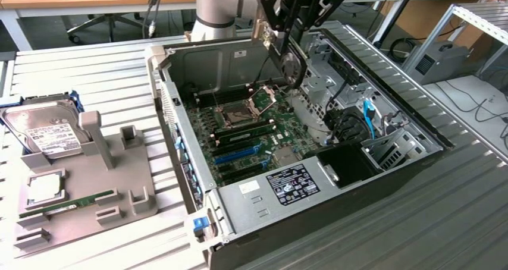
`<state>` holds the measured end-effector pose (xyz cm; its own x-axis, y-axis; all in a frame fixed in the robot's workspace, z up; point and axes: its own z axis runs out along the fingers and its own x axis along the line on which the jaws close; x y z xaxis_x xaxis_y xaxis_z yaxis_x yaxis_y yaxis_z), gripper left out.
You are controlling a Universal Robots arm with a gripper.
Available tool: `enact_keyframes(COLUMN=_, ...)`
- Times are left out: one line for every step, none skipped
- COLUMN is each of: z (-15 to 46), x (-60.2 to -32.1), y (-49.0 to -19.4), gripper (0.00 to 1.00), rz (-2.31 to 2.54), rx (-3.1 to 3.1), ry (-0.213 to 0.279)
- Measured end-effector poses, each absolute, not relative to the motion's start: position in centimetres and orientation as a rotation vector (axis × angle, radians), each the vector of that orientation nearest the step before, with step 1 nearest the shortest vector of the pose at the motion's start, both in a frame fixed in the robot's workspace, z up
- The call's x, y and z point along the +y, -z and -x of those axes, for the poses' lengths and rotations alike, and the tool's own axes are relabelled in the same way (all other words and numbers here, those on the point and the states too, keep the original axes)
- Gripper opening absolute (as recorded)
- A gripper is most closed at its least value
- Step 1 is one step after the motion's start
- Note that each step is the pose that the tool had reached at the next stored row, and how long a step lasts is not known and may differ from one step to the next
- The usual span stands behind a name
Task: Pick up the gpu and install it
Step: 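Pick up the gpu and move the gpu toward the slot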
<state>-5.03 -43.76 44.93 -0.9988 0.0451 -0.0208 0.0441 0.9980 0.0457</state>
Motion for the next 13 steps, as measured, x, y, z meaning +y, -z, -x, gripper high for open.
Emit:
enact_keyframes(z=4.5, x=-43.8, y=-44.9, gripper=0.27, rz=-0.07, rx=3.118, ry=-0.071)
enact_keyframes(z=4.3, x=-43.8, y=-44.9, gripper=0.27, rz=-0.07, rx=3.118, ry=-0.071)
enact_keyframes(z=4.0, x=-43.8, y=-44.9, gripper=0.27, rz=-0.07, rx=3.118, ry=-0.071)
enact_keyframes(z=3.8, x=-43.8, y=-44.9, gripper=0.27, rz=-0.07, rx=3.118, ry=-0.071)
enact_keyframes(z=3.5, x=-43.8, y=-44.9, gripper=0.27, rz=-0.07, rx=3.118, ry=-0.071)
enact_keyframes(z=3.1, x=-43.8, y=-44.9, gripper=0.27, rz=-0.07, rx=3.118, ry=-0.071)
enact_keyframes(z=2.7, x=-43.8, y=-44.9, gripper=0.27, rz=-0.07, rx=3.118, ry=-0.071)
enact_keyframes(z=2.4, x=-43.8, y=-44.9, gripper=0.27, rz=-0.07, rx=3.118, ry=-0.071)
enact_keyframes(z=2.1, x=-43.8, y=-44.9, gripper=0.27, rz=-0.07, rx=3.118, ry=-0.07)
enact_keyframes(z=1.6, x=-43.8, y=-44.9, gripper=0.27, rz=-0.07, rx=3.118, ry=-0.071)
enact_keyframes(z=1.2, x=-43.8, y=-44.9, gripper=0.27, rz=-0.07, rx=3.118, ry=-0.071)
enact_keyframes(z=0.9, x=-43.8, y=-44.9, gripper=0.27, rz=-0.07, rx=3.118, ry=-0.071)
enact_keyframes(z=0.6, x=-43.8, y=-44.9, gripper=0.27, rz=-0.07, rx=3.118, ry=-0.071)
